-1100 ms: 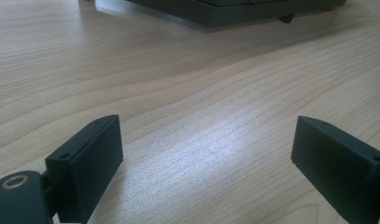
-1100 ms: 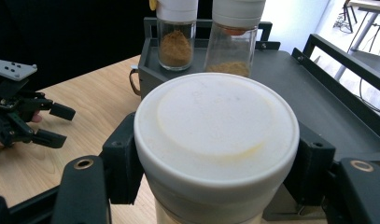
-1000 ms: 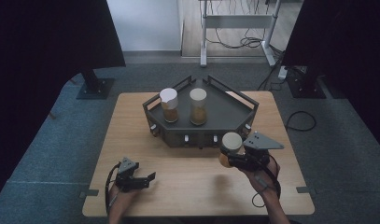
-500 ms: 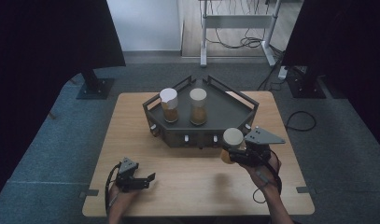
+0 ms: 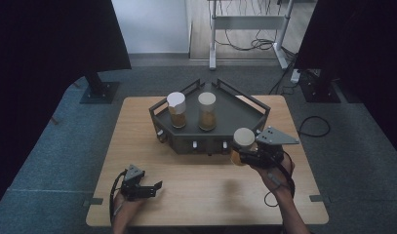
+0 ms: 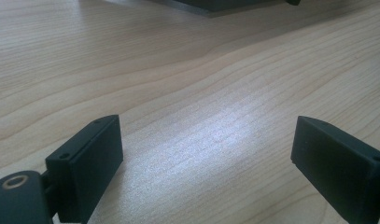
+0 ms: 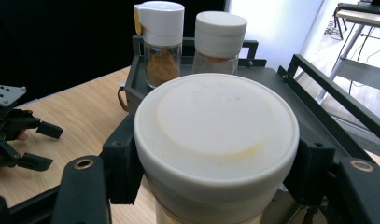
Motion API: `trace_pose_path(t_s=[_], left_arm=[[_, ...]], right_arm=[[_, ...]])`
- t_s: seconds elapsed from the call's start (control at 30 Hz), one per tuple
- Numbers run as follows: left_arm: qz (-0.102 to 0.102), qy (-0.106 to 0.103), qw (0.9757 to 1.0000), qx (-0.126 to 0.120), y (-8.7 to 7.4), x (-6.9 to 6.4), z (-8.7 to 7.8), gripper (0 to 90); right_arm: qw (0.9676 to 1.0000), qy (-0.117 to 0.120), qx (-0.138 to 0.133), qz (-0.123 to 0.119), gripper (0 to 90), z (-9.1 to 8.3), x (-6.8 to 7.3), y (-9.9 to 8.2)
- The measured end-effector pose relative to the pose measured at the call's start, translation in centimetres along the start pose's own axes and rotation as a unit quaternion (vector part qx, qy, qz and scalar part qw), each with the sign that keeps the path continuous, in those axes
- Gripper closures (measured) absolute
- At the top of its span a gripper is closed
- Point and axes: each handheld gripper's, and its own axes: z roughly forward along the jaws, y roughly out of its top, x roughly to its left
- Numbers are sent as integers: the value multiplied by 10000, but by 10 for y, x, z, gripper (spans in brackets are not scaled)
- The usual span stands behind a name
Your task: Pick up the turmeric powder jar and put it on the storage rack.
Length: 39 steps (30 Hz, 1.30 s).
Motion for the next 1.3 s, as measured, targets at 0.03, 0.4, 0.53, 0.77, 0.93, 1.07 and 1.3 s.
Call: trace_pose_path(t_s=[0.03,0.4,0.53,0.77,0.93,1.07,1.3], left_arm=[[3,0,10000,3,0,0,0,84],[19,-10,10000,48,2,0,1,85],[26,-11,10000,64,2,0,1,85],[35,-24,9999,160,5,0,2,85],[40,-27,9997,227,7,0,2,85],[45,-37,9996,264,8,0,3,84],[16,-53,9996,262,8,1,3,85]], right_arm=[[10000,0,-7,-4,331,0,0,1],[10000,-11,-19,23,332,5,-5,8],[10000,-25,-27,26,332,6,-6,11],[10000,-83,-31,21,332,9,-9,17],[9999,-108,-43,49,332,11,-13,19],[9999,-144,-39,56,331,13,-15,22],[9998,-176,-43,74,332,16,-18,25]])
